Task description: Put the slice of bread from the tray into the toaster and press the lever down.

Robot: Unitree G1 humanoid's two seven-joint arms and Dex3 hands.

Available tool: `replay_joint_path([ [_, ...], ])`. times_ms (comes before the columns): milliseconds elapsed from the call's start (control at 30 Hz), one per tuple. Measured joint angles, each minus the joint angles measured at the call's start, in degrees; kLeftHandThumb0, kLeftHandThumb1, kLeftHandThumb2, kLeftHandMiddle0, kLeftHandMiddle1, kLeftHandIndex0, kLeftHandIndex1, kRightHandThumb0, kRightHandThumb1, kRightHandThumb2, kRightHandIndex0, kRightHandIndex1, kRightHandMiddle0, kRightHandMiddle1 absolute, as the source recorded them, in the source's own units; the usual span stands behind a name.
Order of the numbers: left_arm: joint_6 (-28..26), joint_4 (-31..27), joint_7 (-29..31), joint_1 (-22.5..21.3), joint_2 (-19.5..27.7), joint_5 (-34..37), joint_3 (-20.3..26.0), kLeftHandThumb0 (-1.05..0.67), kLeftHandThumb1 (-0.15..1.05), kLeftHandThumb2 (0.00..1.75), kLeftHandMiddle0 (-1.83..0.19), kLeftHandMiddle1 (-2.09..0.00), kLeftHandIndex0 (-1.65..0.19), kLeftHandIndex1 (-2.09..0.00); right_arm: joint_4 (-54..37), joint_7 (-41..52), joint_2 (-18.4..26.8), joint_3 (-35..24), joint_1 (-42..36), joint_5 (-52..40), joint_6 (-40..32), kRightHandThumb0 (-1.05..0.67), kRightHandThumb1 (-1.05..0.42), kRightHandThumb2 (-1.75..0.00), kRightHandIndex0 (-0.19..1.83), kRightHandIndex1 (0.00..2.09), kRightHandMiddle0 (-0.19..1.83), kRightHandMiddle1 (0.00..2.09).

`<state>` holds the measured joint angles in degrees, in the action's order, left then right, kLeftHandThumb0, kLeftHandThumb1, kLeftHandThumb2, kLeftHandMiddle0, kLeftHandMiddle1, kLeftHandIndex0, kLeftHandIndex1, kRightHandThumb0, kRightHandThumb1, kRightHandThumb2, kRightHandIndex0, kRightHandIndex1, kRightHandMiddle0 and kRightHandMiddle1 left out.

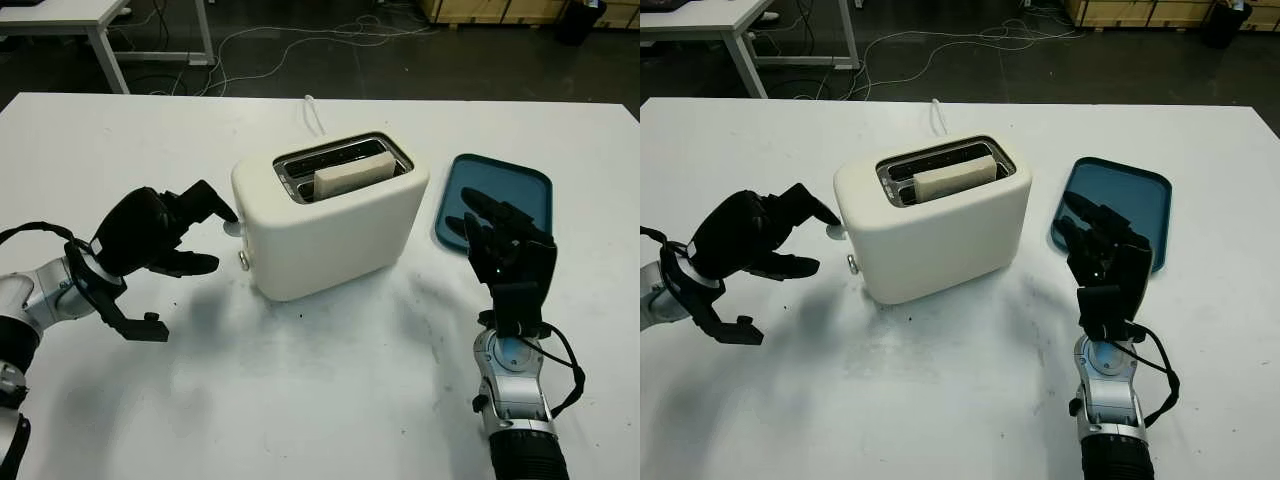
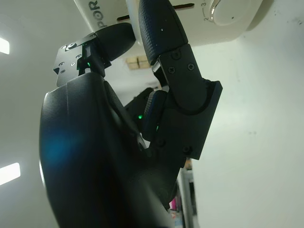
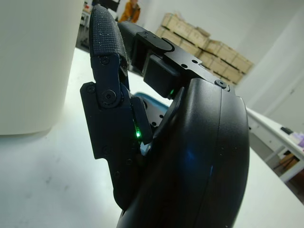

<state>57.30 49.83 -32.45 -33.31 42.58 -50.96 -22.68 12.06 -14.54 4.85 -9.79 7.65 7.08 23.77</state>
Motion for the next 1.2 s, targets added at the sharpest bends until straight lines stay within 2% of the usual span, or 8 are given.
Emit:
replay_joint_path([
  [67,-2.6,4.2,-3.0,-1.0,-2.0,-0.9,-3.5,-0.91,0.92,0.85,-1.14,-1.73,-0.23,-1.62,-0.4,0.1,0.0,0.0,-0.7,0.0,0.0,-0.74,-0.92,-0.18,1.19,0.0,1.06,0.0],
  [167,-4.5,9.0,-5.6,-4.0,-4.2,-1.5,-7.8,-0.95,0.92,0.78,-0.61,-1.56,-0.33,-1.53,-0.8,0.2,-0.1,0.2,-1.0,0.0,0.0,-0.76,-0.92,-0.19,1.18,0.0,1.05,0.0],
  [200,-4.8,10.4,-5.6,-4.7,-4.8,-1.5,-8.6,-0.95,0.92,0.75,-0.54,-1.52,-0.36,-1.51,-1.0,0.2,-0.1,0.2,-1.1,0.0,0.0,-0.76,-0.92,-0.19,1.18,0.0,1.05,0.0],
  [500,-5.5,14.3,-5.6,-5.5,-6.4,3.4,-10.5,-0.96,0.92,0.73,-0.53,-1.53,-0.4,-1.45,-1.4,0.3,0.0,0.0,-1.7,0.5,0.0,-0.75,-0.92,-0.2,1.17,0.01,1.05,0.01],
  [733,-14.3,16.2,-1.7,-6.5,-8.2,2.3,-15.5,-0.97,0.92,0.72,-0.5,-1.51,-0.4,-1.43,-1.4,0.3,0.0,0.1,-1.7,0.5,-0.2,-0.75,-0.92,-0.21,1.17,0.0,1.03,0.0],
  [867,-15.5,16.1,-2.0,-6.4,-8.2,2.3,-16.9,-0.96,0.92,0.78,-0.62,-1.59,-0.41,-1.46,-1.5,0.3,0.0,0.1,-1.7,0.5,-0.3,-0.75,-0.92,-0.21,1.17,0.0,1.03,0.0],
  [1033,-15.0,14.7,-5.7,-5.2,-6.9,2.3,-17.0,-0.92,0.92,0.84,-1.3,-1.74,-0.24,-1.65,-1.4,0.3,0.1,0.0,-1.7,0.5,-0.3,-0.74,-0.92,-0.21,1.16,0.0,1.04,0.0],
  [1200,-12.4,13.5,-8.7,-3.2,-6.7,4.5,-14.2,-0.91,0.92,0.83,-1.28,-1.75,-0.16,-1.74,-1.2,0.3,0.1,0.0,-1.6,0.5,-0.3,-0.73,-0.92,-0.2,1.16,0.0,1.04,0.0],
])
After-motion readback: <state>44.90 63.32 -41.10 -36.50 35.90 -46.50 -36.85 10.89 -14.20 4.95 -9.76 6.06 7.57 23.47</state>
